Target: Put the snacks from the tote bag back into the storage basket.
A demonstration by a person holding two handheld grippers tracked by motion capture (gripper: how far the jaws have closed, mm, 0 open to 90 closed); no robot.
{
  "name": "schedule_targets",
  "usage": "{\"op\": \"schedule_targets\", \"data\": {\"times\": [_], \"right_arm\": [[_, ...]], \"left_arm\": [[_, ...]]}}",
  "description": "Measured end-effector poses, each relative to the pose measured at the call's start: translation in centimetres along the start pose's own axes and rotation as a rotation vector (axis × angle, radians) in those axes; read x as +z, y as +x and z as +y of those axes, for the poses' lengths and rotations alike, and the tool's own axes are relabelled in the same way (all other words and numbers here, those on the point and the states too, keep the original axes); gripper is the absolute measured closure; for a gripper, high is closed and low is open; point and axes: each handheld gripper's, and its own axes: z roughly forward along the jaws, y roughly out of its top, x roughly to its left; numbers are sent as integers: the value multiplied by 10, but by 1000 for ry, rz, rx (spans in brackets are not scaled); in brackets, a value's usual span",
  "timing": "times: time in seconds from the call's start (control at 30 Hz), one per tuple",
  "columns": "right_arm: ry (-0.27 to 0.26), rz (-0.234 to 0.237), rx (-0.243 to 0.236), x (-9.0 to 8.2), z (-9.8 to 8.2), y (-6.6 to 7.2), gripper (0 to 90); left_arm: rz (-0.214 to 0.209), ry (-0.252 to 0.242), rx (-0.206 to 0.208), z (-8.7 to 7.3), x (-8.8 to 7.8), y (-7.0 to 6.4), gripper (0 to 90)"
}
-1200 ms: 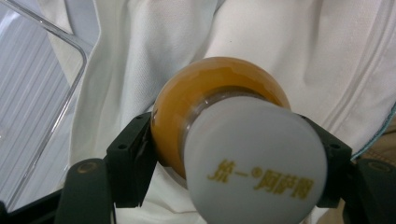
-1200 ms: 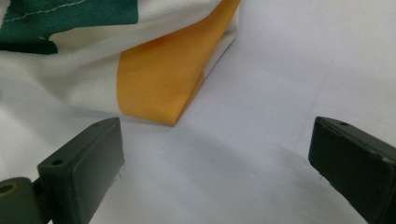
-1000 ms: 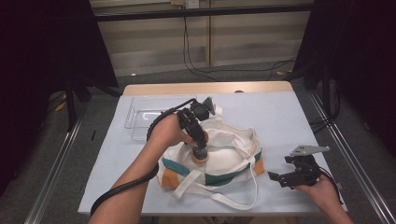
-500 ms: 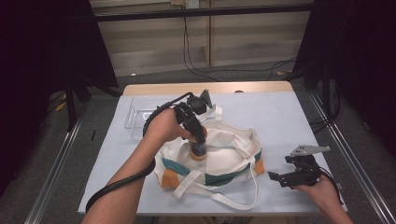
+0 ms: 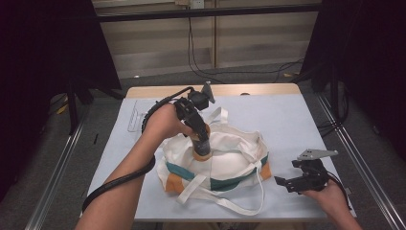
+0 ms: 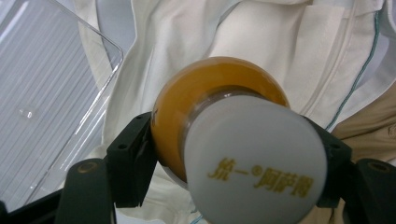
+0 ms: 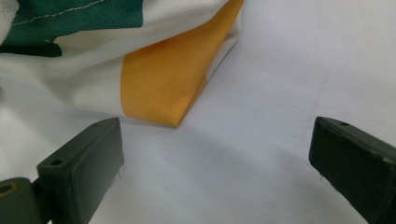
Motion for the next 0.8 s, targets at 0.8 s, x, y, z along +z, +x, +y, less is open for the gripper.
{"op": "schedule_targets", "data": {"times": [0.8], "right_arm": [[8, 2, -6, 0, 0, 0, 29]], "left_arm": [[3, -5, 27, 8, -19, 2, 307]]}}
